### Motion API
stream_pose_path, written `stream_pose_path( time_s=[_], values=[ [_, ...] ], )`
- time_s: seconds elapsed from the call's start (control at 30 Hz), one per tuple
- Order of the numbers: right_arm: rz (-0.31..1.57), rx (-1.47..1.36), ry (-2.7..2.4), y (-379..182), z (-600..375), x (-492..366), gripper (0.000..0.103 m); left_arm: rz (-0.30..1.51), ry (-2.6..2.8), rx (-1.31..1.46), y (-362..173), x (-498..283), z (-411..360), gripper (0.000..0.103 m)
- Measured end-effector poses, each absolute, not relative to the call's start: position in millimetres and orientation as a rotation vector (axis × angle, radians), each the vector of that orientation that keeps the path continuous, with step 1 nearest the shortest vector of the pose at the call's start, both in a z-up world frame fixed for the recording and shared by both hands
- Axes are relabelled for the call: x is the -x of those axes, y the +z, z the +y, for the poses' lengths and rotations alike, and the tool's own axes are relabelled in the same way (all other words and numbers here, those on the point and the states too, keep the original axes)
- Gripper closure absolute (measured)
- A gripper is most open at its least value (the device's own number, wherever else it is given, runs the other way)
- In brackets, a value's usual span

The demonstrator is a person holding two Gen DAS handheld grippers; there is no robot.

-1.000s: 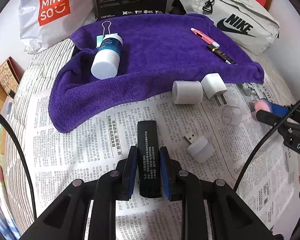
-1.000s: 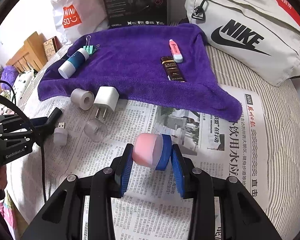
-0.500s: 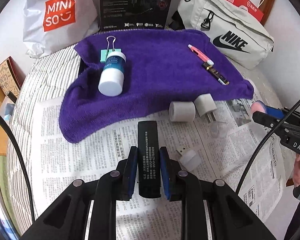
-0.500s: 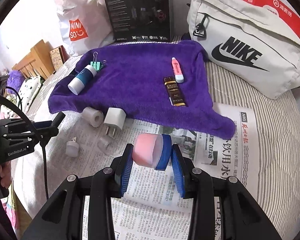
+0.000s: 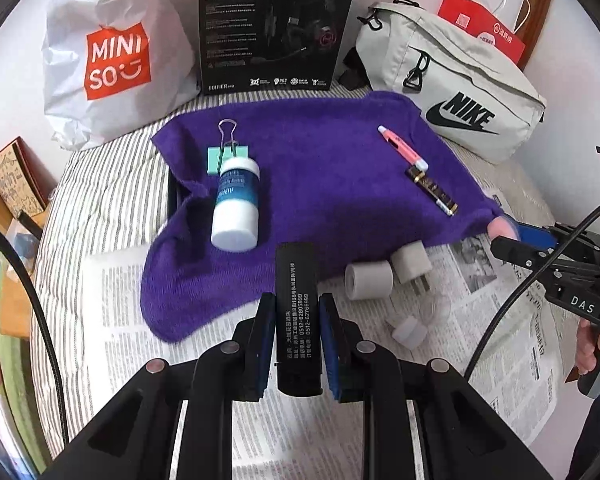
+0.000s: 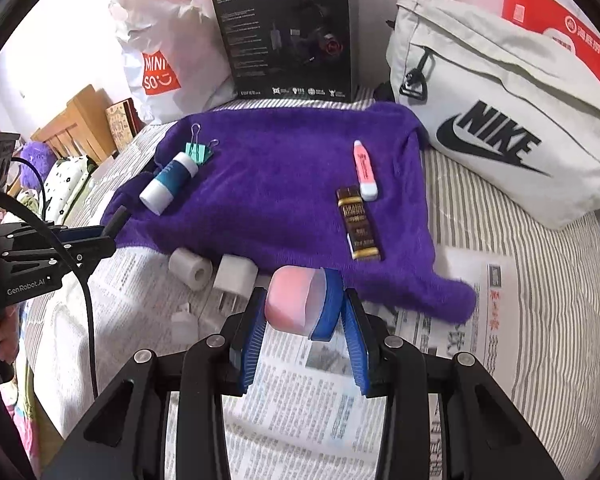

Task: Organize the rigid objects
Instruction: 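Lift and carry the power bank with the left tool while the right tool carries the container over the towel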

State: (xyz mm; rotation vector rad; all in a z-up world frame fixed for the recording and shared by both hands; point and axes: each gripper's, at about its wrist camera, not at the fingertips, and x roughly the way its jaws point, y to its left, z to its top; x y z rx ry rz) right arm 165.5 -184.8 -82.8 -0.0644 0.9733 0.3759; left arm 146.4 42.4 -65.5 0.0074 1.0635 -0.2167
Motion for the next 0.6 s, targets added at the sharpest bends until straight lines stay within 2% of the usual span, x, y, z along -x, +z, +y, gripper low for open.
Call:
stream_pose_path(
  time_s=[0.6],
  values=[
    [0.925,0.093,0.385,-77,-168,-228,0.065,1.059,-0.243,-0.002,-65,-208,38,0.082]
  ],
)
